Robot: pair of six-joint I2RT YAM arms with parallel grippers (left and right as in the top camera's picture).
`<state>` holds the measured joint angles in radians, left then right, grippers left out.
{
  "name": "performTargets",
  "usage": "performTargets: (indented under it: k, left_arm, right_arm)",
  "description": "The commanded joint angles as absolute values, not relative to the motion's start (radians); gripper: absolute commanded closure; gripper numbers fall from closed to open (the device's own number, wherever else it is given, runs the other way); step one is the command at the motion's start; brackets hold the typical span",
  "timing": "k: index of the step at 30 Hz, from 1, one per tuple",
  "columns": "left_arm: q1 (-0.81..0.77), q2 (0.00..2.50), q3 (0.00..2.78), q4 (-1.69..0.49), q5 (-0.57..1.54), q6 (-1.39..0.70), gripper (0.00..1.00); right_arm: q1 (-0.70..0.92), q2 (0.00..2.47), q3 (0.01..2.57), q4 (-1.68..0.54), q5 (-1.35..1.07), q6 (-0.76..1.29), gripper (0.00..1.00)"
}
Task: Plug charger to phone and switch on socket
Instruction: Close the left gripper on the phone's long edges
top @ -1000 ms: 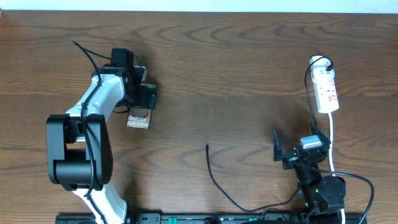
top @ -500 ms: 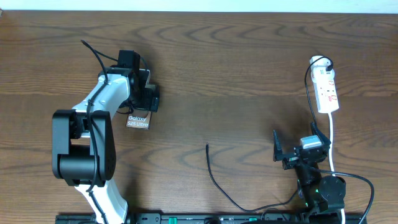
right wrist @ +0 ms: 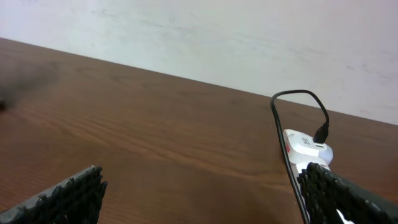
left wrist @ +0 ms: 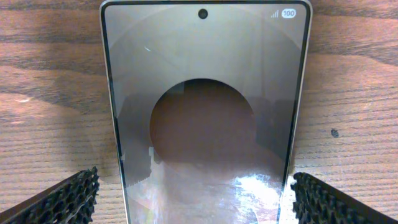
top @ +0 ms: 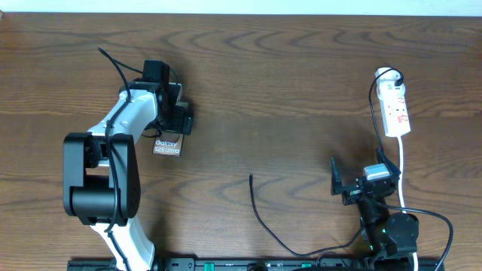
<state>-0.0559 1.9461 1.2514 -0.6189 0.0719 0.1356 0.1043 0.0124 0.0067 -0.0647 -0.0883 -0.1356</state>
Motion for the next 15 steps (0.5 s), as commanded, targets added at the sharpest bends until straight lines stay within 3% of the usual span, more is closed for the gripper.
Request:
performTargets:
  k: [1, 15]
  left_arm:
    - [-0.054, 1.959, 1.247, -0.617, 0.059, 0.149, 0.02]
    - [-0.054, 1.998, 1.247, -0.623, 0.060, 0.148, 0.02]
  right_arm:
    - [0.110, 0.006, 0.006, -0.070, -0.081, -0.125, 0.01]
    - [0.110, 0.006, 0.006, -0.070, -0.080, -0.125, 0.01]
